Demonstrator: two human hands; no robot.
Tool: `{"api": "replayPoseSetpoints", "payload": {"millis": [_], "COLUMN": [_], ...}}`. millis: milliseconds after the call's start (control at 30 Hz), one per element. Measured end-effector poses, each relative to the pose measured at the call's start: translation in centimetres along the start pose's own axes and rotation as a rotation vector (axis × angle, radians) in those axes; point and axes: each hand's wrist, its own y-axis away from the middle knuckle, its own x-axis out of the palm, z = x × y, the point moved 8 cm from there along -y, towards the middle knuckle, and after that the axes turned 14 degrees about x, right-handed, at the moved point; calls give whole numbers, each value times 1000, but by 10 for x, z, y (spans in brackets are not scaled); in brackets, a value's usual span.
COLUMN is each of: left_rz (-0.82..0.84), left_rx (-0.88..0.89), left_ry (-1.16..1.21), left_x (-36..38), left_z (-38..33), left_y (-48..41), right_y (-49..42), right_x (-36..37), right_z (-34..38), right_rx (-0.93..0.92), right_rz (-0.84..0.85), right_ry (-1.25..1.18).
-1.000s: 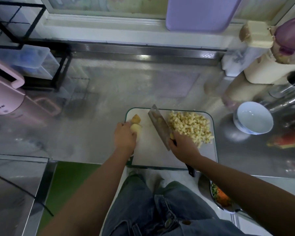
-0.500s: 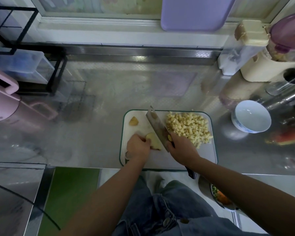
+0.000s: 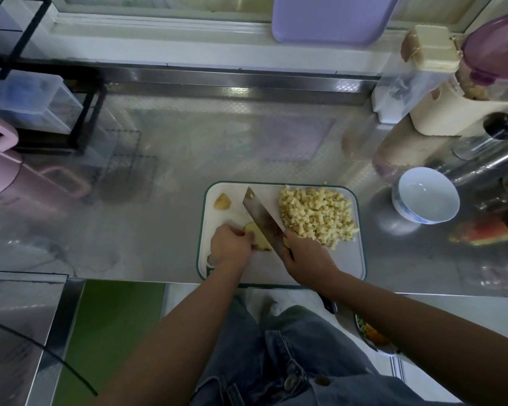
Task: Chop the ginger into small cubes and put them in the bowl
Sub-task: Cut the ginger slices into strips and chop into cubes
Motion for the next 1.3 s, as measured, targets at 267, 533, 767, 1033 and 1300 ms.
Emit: {"api": "replayPoseSetpoints", "payload": {"millis": [267, 533, 767, 1033, 1300], "left_rz": [34, 41, 34, 33, 44], "left_rx": [-3, -6, -20, -14, 12], "left_ry": [14, 21, 47, 73, 104], "left_x": [2, 3, 5, 7, 4], "left_z": [3, 8, 12, 14, 14], "left_y": [-6, -9, -11, -13, -14], "right_y": [-5, -17, -6, -7, -15], "right_x": [16, 4, -1, 12, 13], "right_z": [2, 5, 7, 10, 6], "right_rx": [7, 32, -42, -23, 26], "right_rz": [-41, -72, -18, -31, -69], "right_ry": [29, -90, -7, 34, -36]}}
